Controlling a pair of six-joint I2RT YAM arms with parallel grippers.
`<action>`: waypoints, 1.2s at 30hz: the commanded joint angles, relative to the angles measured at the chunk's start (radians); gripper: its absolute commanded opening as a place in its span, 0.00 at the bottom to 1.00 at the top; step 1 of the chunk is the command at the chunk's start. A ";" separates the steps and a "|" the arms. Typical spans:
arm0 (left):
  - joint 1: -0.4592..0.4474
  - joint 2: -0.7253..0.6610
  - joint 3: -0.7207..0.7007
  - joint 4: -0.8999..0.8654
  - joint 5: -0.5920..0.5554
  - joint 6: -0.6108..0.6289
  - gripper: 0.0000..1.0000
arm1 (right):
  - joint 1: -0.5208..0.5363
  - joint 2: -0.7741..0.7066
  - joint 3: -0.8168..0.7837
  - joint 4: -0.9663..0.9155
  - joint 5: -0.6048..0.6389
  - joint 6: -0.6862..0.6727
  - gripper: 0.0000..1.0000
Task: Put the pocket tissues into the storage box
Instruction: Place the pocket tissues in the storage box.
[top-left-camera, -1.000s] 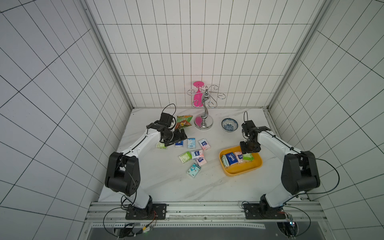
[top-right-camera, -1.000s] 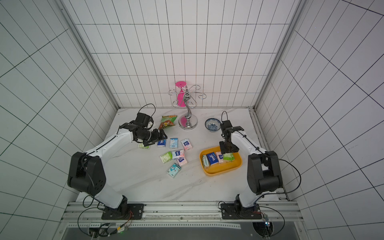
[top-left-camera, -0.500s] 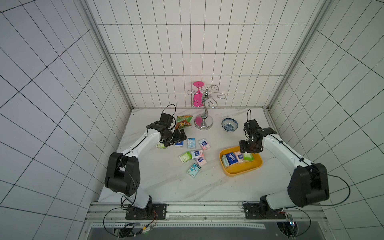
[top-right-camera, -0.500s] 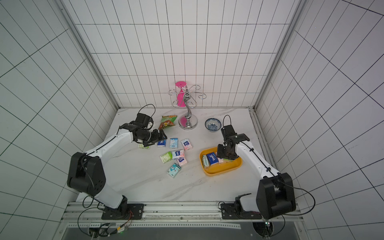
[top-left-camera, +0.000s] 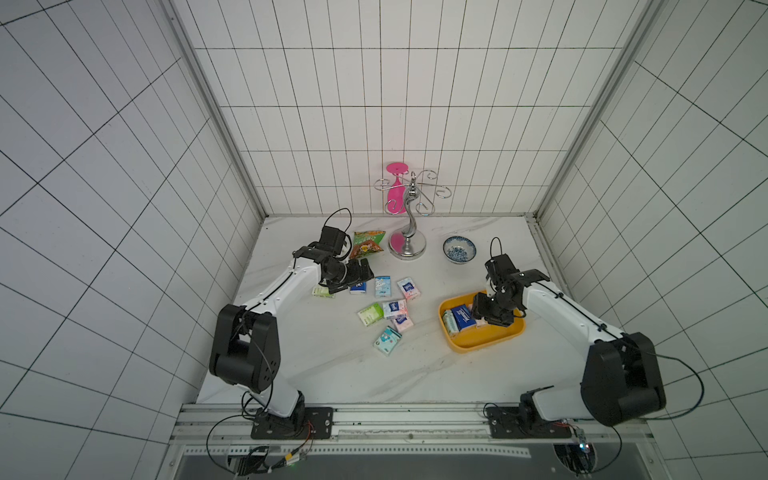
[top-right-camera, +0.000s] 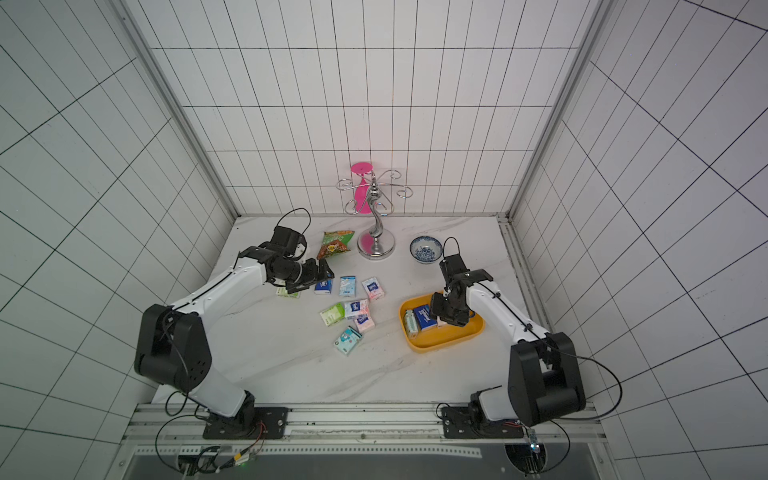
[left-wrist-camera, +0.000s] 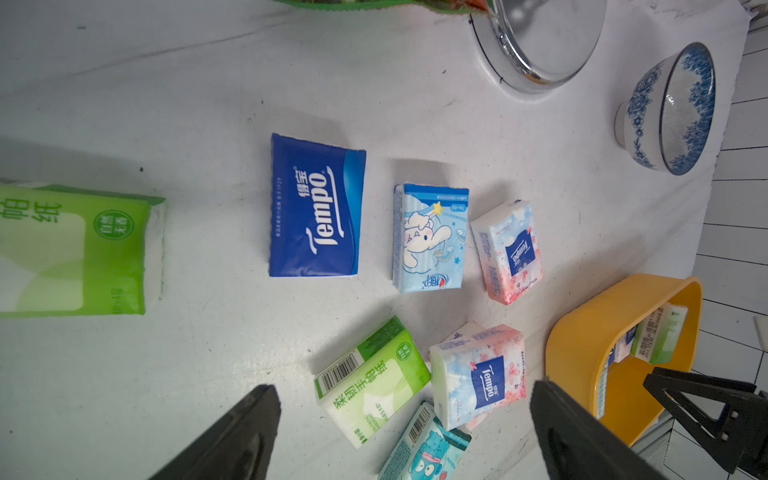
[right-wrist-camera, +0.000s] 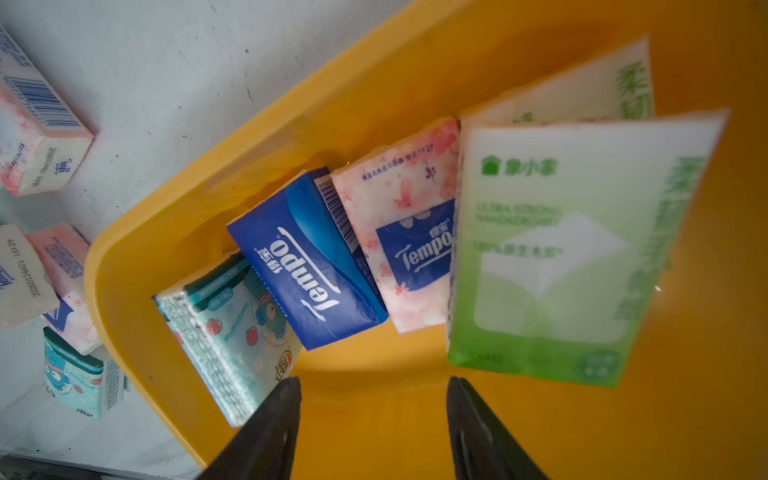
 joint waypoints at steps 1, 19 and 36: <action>-0.003 -0.006 0.003 0.013 -0.001 0.009 0.97 | 0.000 0.017 -0.064 0.036 -0.099 0.098 0.55; 0.009 -0.028 0.000 -0.001 -0.016 0.018 0.97 | -0.068 0.117 -0.005 0.004 0.055 0.025 0.63; 0.202 -0.105 -0.169 0.137 0.105 -0.136 0.97 | 0.217 0.066 0.160 0.017 -0.042 -0.058 0.75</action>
